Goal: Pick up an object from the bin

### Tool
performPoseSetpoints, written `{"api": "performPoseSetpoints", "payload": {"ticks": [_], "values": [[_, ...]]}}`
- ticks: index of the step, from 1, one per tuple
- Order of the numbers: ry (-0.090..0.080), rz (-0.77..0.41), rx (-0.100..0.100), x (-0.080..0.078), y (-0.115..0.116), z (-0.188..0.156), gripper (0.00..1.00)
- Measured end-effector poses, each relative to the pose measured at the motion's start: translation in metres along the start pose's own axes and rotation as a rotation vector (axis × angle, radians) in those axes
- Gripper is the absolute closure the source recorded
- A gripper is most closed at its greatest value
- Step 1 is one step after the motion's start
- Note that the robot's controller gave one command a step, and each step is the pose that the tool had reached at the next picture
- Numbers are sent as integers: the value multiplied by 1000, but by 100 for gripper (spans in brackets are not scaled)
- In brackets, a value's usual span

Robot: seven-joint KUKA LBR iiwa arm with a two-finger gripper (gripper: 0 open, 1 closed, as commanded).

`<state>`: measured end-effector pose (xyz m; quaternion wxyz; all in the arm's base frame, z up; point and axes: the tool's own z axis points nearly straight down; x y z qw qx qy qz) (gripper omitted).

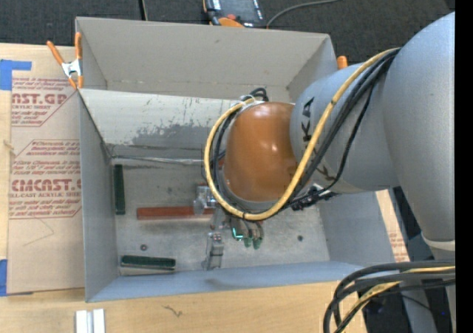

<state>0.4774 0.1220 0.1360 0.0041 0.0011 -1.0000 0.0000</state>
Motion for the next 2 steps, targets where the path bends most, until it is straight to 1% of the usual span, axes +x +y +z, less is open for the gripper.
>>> {"api": "performPoseSetpoints", "payload": {"ticks": [1,2], "values": [[-8,-322,0,-28,55,43,0],[-18,-630,2,-20,40,-129,0]]}}
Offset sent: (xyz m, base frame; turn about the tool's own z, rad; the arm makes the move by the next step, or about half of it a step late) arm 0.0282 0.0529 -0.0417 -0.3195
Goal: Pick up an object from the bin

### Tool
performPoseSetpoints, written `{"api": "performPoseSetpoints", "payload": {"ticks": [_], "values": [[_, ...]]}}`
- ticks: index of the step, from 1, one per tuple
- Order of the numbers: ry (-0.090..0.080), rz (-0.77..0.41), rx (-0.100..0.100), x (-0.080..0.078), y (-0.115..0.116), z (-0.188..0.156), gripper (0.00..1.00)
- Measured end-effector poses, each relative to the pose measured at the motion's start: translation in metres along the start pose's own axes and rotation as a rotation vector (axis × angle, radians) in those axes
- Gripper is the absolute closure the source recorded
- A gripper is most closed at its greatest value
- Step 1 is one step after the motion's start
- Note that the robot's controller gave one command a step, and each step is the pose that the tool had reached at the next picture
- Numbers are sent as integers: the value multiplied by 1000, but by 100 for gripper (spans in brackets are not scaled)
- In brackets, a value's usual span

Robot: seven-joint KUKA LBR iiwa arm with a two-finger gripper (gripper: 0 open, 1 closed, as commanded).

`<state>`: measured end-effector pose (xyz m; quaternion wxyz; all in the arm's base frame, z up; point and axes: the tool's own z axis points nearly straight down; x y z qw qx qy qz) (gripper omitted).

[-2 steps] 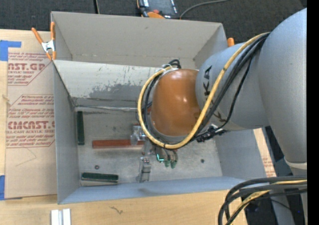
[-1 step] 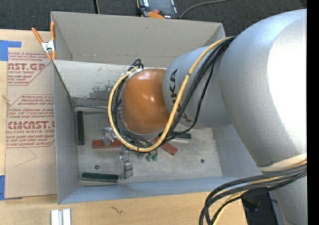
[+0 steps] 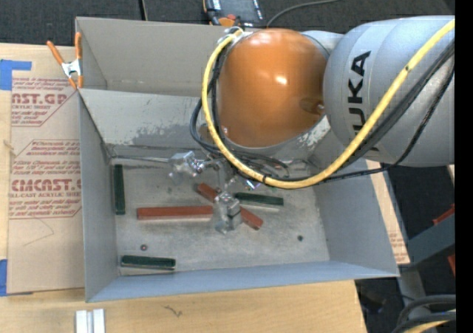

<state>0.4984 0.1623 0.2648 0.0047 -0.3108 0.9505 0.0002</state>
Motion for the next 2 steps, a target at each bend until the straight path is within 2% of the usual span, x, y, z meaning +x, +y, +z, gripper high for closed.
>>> {"api": "performPoseSetpoints", "payload": {"ticks": [1,2], "values": [[14,-73,-7,2,-12,177,0],[2,-378,-2,4,-4,66,0]]}}
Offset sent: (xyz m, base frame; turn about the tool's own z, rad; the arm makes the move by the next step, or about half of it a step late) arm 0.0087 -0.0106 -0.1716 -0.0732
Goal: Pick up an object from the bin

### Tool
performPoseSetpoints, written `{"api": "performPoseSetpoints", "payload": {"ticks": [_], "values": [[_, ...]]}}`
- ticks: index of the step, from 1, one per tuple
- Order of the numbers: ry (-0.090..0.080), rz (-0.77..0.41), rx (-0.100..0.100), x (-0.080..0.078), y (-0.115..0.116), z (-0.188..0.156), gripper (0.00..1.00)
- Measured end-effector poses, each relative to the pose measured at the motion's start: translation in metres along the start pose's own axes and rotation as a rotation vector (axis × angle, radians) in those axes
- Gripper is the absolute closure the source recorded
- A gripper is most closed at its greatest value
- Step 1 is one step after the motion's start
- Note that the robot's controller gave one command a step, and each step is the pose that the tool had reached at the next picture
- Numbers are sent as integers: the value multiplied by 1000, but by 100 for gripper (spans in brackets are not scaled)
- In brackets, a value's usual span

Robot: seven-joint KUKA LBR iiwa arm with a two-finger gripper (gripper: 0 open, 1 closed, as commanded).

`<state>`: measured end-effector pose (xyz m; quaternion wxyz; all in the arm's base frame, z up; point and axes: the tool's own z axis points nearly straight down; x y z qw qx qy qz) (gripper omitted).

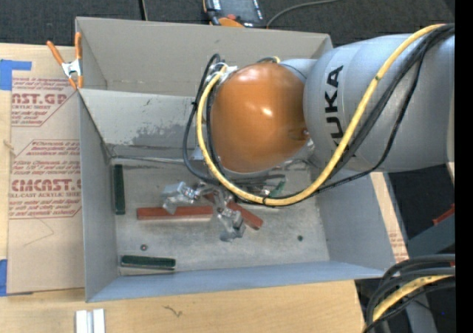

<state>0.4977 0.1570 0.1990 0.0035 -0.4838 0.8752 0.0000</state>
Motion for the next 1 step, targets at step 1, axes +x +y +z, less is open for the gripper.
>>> {"api": "performPoseSetpoints", "payload": {"ticks": [1], "values": [[3,1,-4,1,1,2,100]]}}
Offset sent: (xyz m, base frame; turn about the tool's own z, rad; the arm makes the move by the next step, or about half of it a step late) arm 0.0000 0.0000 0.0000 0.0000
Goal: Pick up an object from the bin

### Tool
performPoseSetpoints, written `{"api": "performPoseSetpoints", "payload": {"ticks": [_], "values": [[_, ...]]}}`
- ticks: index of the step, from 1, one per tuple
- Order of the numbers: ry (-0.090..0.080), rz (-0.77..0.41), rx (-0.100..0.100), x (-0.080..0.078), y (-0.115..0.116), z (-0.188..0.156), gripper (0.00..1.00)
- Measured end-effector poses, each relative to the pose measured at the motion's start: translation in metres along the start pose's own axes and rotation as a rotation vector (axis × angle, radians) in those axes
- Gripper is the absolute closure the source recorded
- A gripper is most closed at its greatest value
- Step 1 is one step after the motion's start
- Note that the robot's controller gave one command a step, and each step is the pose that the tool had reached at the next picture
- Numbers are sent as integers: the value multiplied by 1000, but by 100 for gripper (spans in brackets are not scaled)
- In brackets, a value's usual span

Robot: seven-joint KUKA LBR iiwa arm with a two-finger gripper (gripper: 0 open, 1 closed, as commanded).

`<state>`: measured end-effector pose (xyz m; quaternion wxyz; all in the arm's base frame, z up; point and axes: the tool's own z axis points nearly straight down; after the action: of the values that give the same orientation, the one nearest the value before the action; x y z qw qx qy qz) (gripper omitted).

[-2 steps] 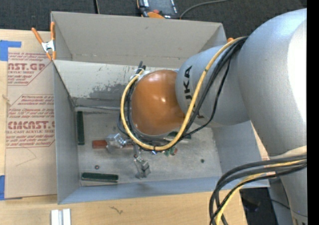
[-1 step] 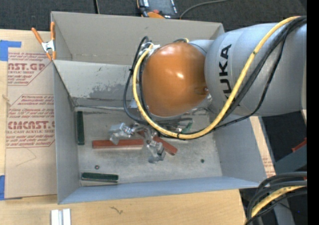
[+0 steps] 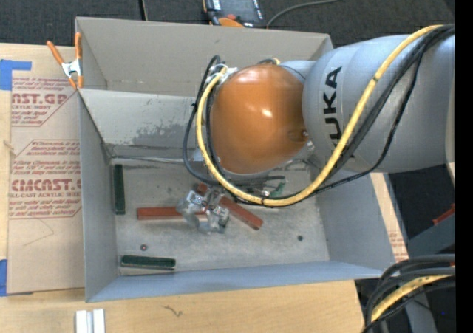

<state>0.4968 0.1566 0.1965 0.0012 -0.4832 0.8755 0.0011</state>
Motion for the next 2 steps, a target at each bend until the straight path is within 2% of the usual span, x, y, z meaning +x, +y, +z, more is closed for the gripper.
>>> {"api": "performPoseSetpoints", "payload": {"ticks": [1,2], "values": [[3,-147,-1,18,-4,26,100],[-2,242,-1,-52,32,32,100]]}}
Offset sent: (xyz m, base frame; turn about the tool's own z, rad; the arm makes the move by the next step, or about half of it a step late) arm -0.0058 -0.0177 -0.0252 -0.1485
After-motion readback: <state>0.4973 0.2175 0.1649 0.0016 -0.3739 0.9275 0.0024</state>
